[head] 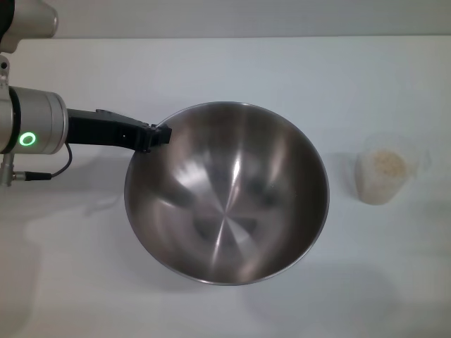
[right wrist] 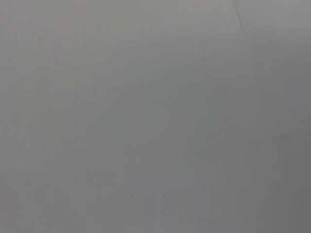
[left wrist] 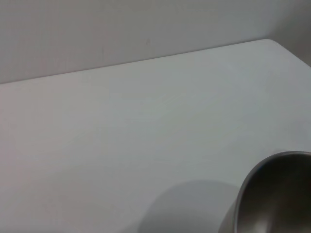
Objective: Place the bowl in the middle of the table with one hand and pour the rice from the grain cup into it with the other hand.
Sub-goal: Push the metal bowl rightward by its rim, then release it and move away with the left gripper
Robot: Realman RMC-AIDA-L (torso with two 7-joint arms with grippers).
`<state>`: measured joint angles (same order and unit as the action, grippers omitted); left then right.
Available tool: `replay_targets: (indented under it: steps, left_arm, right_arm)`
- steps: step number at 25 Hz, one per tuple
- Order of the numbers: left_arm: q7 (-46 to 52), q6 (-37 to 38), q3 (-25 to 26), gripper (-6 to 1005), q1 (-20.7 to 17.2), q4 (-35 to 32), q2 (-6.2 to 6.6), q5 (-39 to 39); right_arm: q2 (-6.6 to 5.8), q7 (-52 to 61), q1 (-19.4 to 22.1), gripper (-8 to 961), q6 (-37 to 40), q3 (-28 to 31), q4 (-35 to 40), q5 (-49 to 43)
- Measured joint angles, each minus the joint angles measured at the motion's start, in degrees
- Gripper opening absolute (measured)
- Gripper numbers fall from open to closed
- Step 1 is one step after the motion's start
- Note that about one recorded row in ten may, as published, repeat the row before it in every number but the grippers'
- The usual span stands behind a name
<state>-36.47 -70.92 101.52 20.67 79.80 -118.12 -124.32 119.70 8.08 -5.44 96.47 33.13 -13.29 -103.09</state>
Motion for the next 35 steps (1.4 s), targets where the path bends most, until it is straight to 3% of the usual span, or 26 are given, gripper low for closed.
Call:
replay_targets:
  steps: [23,35]
  left_arm:
    - [-0.4,-0.1,0.0,41,0.2,-0.2,-0.02,-0.1]
    - [-0.8,3.1,1.5,41,6.8,-7.2,0.05,-3.5]
  right_arm:
    - [0.0,-0.2,0.3,809,0.6,0.0,0.0,0.0]
    - [0.0,-0.1,0.2,809,0.7,-0.7,0.1,0.0]
